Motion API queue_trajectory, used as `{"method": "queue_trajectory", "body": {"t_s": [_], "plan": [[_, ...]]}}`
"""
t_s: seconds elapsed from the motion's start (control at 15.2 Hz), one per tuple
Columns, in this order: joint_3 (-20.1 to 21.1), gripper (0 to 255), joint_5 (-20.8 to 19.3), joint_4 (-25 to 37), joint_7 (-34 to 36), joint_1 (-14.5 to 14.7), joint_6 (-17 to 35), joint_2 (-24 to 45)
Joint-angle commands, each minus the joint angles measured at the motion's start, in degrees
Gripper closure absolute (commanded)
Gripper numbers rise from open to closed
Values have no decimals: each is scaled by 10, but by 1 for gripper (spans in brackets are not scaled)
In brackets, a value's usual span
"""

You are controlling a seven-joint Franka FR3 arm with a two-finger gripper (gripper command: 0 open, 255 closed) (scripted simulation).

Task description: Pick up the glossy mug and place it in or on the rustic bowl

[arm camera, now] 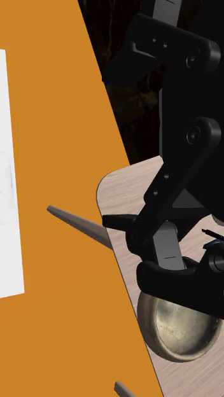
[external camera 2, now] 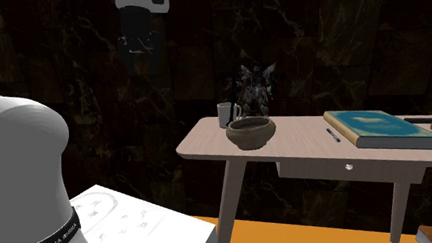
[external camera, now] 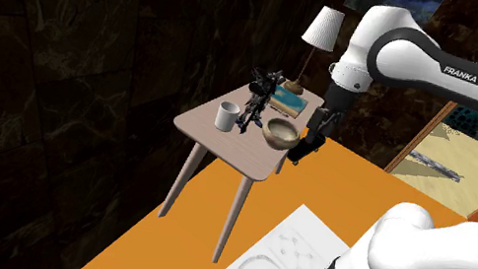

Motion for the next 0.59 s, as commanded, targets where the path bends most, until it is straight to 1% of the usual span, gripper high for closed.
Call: {"method": "queue_trajectory", "body": {"t_s": [0.0,0.26,0.53], "plan": [[0,0,0,0,0,0,0,0],[-4,0,-4,32,-3,2,58,90],[-8,0,-7,77,-6,3,105,182]]}}
